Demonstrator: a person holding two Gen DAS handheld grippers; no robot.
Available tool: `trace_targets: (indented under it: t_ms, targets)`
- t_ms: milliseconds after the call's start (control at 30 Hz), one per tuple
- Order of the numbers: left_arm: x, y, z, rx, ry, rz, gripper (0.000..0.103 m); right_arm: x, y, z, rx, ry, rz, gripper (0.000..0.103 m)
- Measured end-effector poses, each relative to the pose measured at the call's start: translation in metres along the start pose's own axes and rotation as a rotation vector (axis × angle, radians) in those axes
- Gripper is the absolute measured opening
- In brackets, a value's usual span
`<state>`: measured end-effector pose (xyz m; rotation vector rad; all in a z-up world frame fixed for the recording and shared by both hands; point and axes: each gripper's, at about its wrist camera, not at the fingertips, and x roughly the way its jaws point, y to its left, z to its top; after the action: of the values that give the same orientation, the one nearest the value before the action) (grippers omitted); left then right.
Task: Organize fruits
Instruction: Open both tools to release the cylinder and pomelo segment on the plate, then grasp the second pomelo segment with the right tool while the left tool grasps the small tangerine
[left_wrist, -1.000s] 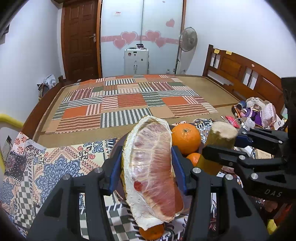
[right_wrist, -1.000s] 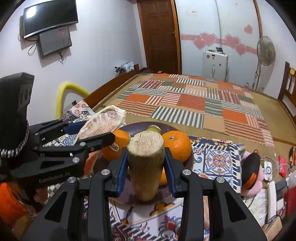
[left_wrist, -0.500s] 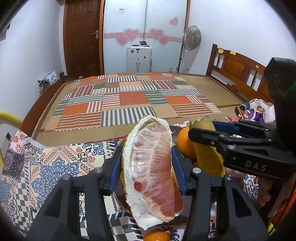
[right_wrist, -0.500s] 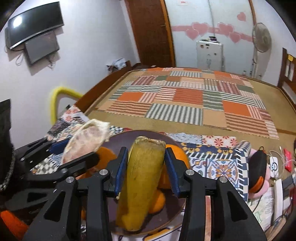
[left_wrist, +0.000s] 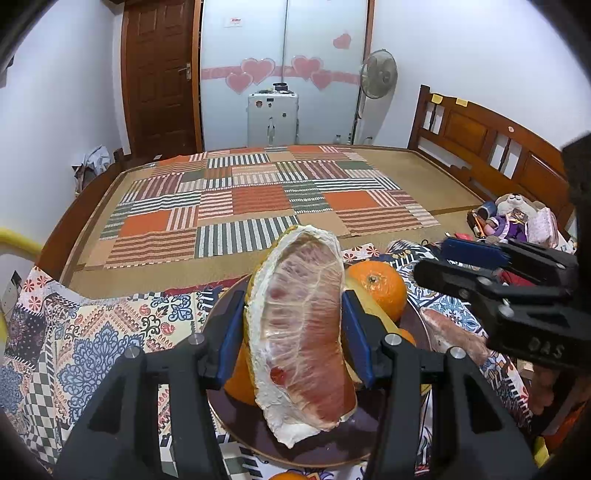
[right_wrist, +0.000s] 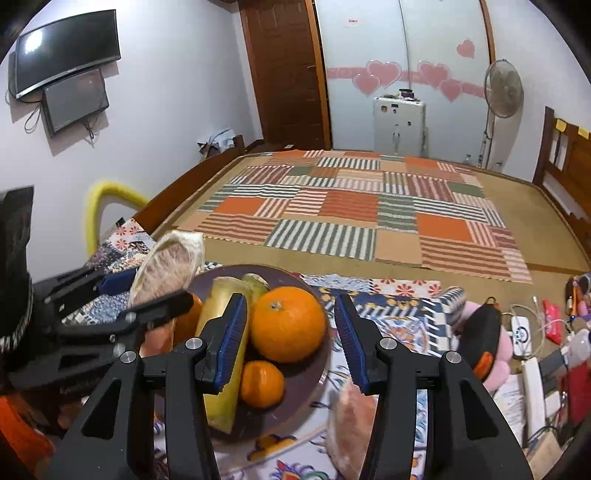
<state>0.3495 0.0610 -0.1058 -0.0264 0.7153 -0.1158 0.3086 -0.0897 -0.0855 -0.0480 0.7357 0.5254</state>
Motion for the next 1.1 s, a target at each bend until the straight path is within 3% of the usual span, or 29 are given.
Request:
trace_targets:
  t_ms: [300,500,667,1100]
  targets:
    - [-0.007,-0.010,0.003,0.029,-0.007,0.021,0.058,-0.012,-0.008,-0.013,-0.018,-0.006,-0.030,0.049]
    - [-0.034,-0.013,-0.006,0.050,-0.023,0.020,0.058,-0.026,-0.008,-0.022,-0.046,-0.012,-0.050,0.050]
    - [-0.061,-0.005,-0.022,0.048,-0.029,0.026,0.065,-0.038,-0.011,-0.036,-0.072,-0.003,-0.083,0.053]
    - [-0.068,0.013,-0.075,0.026,0.086,0.031,0.065,-0.042,-0.029,-0.067,-0.065,0.074,-0.133,0.053]
